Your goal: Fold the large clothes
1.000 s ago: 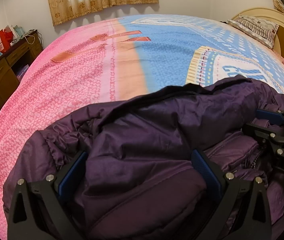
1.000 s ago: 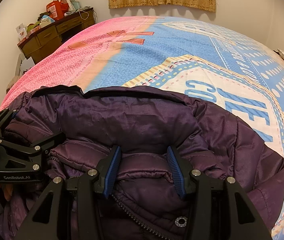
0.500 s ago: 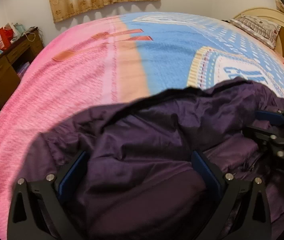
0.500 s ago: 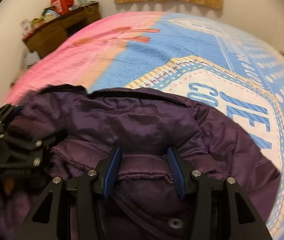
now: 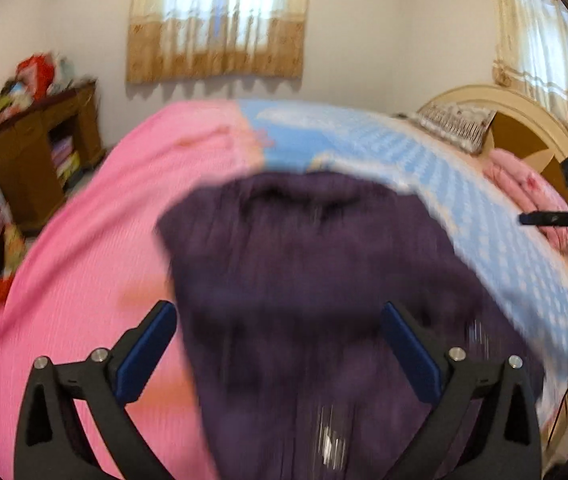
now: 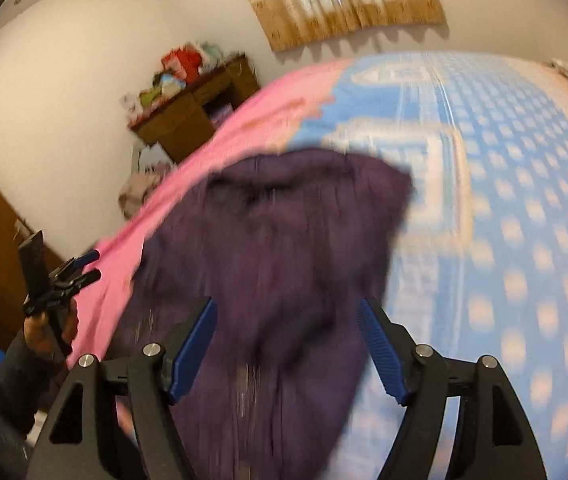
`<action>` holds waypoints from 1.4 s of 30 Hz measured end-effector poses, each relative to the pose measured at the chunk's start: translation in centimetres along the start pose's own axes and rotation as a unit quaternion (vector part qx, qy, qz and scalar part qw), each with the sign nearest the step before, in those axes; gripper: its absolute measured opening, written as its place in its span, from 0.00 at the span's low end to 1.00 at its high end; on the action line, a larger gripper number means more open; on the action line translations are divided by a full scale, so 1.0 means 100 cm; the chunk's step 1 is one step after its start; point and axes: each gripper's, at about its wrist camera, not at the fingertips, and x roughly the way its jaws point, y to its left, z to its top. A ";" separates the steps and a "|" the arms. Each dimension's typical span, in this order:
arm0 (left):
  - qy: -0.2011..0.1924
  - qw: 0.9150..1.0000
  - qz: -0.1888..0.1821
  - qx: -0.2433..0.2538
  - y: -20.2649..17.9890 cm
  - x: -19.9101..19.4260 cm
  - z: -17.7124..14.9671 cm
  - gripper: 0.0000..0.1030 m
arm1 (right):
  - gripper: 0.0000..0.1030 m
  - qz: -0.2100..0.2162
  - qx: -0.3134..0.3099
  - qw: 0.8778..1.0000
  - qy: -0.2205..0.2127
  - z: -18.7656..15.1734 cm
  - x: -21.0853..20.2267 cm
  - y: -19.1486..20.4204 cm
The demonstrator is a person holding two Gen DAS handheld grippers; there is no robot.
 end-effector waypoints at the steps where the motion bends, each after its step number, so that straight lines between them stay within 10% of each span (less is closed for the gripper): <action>1: 0.007 1.000 -0.003 -0.009 0.002 -0.010 -0.020 1.00 | 0.71 0.002 0.004 1.000 0.006 -0.020 -0.006 0.001; 6: 0.025 0.997 -0.041 -0.066 0.006 -0.033 -0.111 1.00 | 0.71 0.001 0.045 0.999 0.012 -0.116 -0.004 0.000; 12: 0.035 0.992 -0.057 -0.106 0.006 -0.020 -0.148 1.00 | 0.71 0.021 0.100 0.995 -0.020 -0.184 0.026 -0.002; 19: 0.036 0.990 -0.088 -0.104 0.000 -0.004 -0.157 0.82 | 0.38 0.054 0.120 0.990 -0.053 -0.190 0.033 -0.002; 27: 0.023 0.992 -0.090 -0.084 0.006 -0.032 -0.151 0.26 | 0.24 0.078 0.125 0.986 -0.082 -0.200 0.004 0.013; 42: 0.003 0.968 -0.216 -0.125 -0.003 -0.146 -0.134 0.22 | 0.22 0.182 0.154 0.956 -0.172 -0.238 -0.135 0.063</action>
